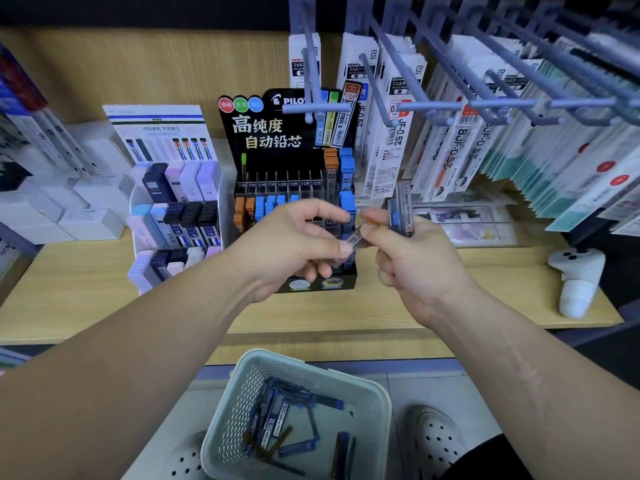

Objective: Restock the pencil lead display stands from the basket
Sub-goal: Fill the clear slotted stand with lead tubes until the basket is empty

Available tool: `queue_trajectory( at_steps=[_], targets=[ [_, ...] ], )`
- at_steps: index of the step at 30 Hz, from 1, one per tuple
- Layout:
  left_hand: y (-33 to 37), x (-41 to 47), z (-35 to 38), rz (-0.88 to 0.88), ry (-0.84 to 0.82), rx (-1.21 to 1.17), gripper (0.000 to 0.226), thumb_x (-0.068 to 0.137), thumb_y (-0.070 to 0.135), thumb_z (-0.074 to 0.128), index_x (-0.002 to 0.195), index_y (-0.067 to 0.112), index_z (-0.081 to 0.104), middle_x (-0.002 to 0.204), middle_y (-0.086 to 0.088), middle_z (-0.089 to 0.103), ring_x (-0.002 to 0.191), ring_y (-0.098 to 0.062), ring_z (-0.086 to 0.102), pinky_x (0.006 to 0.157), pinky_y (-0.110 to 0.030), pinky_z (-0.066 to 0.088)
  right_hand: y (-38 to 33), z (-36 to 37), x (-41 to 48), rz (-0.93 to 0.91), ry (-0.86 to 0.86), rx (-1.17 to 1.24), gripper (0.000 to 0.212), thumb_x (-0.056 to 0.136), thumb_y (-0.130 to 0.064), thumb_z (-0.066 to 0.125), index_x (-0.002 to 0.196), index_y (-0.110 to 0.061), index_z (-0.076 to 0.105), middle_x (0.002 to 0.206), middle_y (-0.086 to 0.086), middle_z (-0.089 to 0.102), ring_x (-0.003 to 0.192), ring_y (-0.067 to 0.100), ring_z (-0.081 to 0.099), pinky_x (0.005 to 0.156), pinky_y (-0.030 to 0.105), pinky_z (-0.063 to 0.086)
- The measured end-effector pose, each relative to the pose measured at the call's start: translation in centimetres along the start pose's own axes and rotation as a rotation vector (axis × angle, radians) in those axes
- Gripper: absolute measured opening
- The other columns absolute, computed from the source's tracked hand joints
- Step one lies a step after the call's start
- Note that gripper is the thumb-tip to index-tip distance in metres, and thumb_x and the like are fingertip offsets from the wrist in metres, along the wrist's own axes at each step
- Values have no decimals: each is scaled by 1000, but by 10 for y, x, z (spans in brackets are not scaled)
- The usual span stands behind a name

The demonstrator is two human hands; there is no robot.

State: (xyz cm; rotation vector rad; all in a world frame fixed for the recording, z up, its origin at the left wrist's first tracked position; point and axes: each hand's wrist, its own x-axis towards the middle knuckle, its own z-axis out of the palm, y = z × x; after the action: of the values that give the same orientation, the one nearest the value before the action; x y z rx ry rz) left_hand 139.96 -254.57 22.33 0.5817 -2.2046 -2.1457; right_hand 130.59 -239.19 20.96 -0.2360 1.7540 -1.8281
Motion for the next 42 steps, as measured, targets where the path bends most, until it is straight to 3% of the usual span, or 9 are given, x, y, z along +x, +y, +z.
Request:
queue_trajectory(
  at_steps=[4,7,10,14,18,22,29,36,42],
  targets=[
    [-4,1,0,49,-102,155,72,83,-4,73,139,35,48,74,-14,60,59,-24,63,50,-29,44,0,3,-4,-23,-70,-26,20,90,-5,72,105,-18,70,70,4,45,43,9,29,40,22,27],
    [-2,1,1,91,-138,293,62,86,0,72,131,38,52,74,-22,59,63,-21,65,56,-30,48,0,3,-5,-26,-88,-26,13,89,-4,73,95,-13,67,60,0,41,41,9,27,39,21,24],
    [2,6,-1,124,-113,382,40,94,7,65,123,31,55,66,-4,65,61,-16,64,58,-28,53,1,1,-3,-6,-48,-30,6,92,-12,72,89,-13,67,65,3,62,42,10,29,40,22,25],
    [6,21,-11,256,146,359,22,98,13,61,111,29,65,75,1,69,59,-17,65,65,-42,60,-2,-4,2,30,31,-12,3,95,-17,69,93,-15,69,77,7,72,46,11,29,41,21,26],
    [17,33,-19,510,523,227,26,89,5,71,103,27,71,86,5,70,66,-10,66,66,-25,57,-4,-9,3,52,32,-7,3,96,-16,67,94,-15,68,74,6,71,49,13,29,41,21,25],
    [25,47,-23,582,623,275,26,84,4,77,102,22,72,82,16,67,70,2,62,73,-16,52,-3,-12,4,56,18,-11,2,96,-17,68,96,-15,68,73,5,70,50,13,30,42,21,26],
    [23,60,-20,629,580,543,24,86,8,76,107,18,75,86,11,67,73,4,62,74,-11,52,-5,-22,8,64,38,-7,3,95,-14,69,92,-14,69,70,4,68,47,12,31,41,21,26],
    [32,66,-27,633,530,599,23,88,10,74,108,21,72,82,22,60,71,12,58,72,-5,46,-5,-30,9,80,29,-3,8,95,-14,69,101,-8,70,70,3,66,47,11,32,40,20,27],
    [25,74,-31,684,472,759,22,86,10,76,108,14,76,91,4,70,77,-4,64,80,-22,55,-6,-33,9,91,21,5,12,95,-14,69,104,-7,69,70,3,65,48,11,31,40,20,27]
  ],
)
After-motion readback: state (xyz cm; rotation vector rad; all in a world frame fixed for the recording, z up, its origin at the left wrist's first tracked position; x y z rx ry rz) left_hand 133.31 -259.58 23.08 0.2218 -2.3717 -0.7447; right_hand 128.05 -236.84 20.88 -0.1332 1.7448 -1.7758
